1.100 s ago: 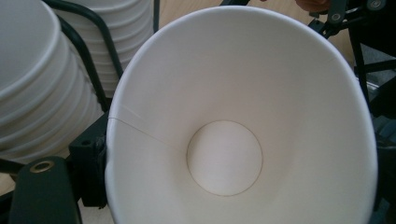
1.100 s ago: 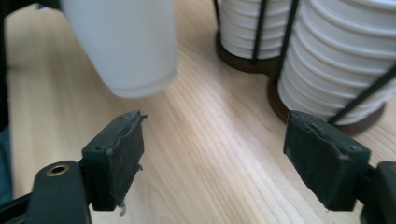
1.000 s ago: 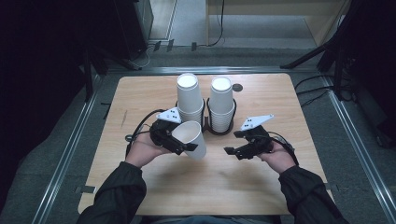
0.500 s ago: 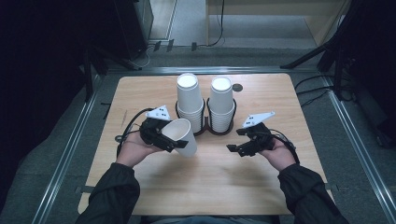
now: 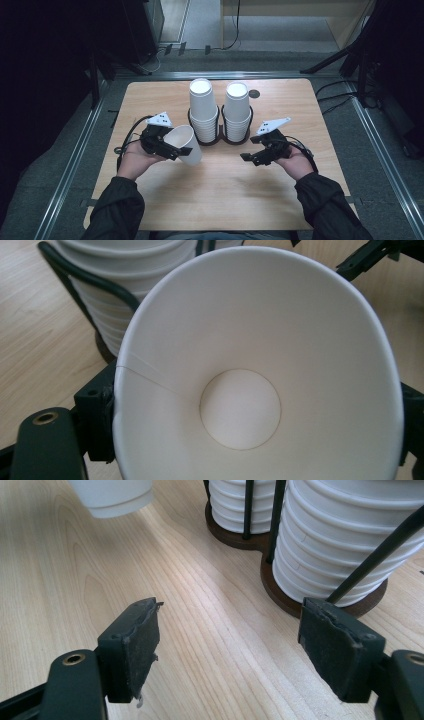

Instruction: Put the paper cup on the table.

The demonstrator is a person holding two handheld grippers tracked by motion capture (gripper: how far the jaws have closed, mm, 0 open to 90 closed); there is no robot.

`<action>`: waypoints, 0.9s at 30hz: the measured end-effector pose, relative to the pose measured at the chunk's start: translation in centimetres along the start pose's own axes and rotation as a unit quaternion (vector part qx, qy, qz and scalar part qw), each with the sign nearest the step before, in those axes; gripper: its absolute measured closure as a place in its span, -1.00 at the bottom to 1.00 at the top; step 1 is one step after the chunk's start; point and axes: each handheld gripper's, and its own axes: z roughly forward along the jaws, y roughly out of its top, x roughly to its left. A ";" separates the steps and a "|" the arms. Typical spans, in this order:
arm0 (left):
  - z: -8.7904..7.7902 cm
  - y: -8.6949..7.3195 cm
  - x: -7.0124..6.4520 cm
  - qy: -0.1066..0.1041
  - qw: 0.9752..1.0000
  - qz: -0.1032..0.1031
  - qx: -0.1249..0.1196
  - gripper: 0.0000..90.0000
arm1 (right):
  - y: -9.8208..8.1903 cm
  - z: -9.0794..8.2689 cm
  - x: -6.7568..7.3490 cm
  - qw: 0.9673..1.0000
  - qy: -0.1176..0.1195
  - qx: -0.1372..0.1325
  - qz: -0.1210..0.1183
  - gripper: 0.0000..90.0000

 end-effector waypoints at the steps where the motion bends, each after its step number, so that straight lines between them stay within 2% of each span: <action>1: -0.1 -0.1 0.2 0.005 1.000 0.000 0.002 -0.71 | 0.0 0.0 0.0 1.000 0.000 0.000 0.000 -0.45; 13: -0.9 -0.6 2.1 0.025 1.000 -0.010 0.004 -0.71 | -0.6 -0.1 -0.1 1.000 -0.003 -0.002 0.002 -0.45; 17: -1.2 -0.7 3.0 0.029 1.000 -0.007 0.007 -0.71 | -0.9 -0.2 -0.2 1.000 -0.004 0.002 0.006 -0.45; 21: -1.5 -0.9 3.9 0.032 0.999 -0.021 0.003 -0.71 | -1.3 0.0 0.0 1.000 -0.008 0.009 0.008 -0.45; 27: -2.3 -0.9 5.0 0.049 0.998 -0.030 -0.007 -0.71 | -1.5 0.0 0.0 1.000 -0.007 0.008 0.005 -0.46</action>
